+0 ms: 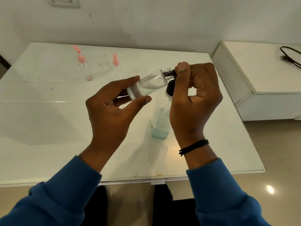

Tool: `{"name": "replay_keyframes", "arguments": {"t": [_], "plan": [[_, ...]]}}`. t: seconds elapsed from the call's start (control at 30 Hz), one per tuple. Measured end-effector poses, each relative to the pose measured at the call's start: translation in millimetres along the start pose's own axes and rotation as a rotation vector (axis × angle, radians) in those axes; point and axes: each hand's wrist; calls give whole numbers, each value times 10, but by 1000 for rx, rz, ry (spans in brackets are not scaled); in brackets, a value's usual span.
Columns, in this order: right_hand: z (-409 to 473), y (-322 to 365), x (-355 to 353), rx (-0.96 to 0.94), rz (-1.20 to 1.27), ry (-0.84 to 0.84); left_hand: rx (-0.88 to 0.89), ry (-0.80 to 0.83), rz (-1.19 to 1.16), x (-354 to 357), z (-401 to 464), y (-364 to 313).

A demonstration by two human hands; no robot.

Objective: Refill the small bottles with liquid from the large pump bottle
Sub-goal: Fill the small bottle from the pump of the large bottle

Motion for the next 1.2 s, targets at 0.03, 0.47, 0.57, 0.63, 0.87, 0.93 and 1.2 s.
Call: {"name": "replay_keyframes", "arguments": {"t": [0.03, 0.47, 0.57, 0.63, 0.87, 0.93, 1.2], "plan": [[3, 1, -2, 3, -1, 3, -1, -1, 0, 2, -1, 3], [50, 10, -22, 14, -13, 11, -7, 0, -21, 9, -4, -6], [73, 20, -34, 13, -24, 7, -2, 6, -19, 13, 4, -24], [31, 28, -21, 23, -20, 7, -1, 5, -20, 4, 6, -14], [75, 21, -27, 5, -19, 5, -12, 2, -33, 10, 1, -6], [61, 26, -23, 9, -24, -3, -9, 0, -25, 6, 4, -8], [47, 13, -11, 22, -16, -7, -9, 0, -22, 12, 2, -11]]}}
Point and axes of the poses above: each hand's wrist, its own z-axis towards the middle knuckle, its own x-axis out of the palm, y = z × x, and after that the axes turned 7 degrees about -z, right-handed
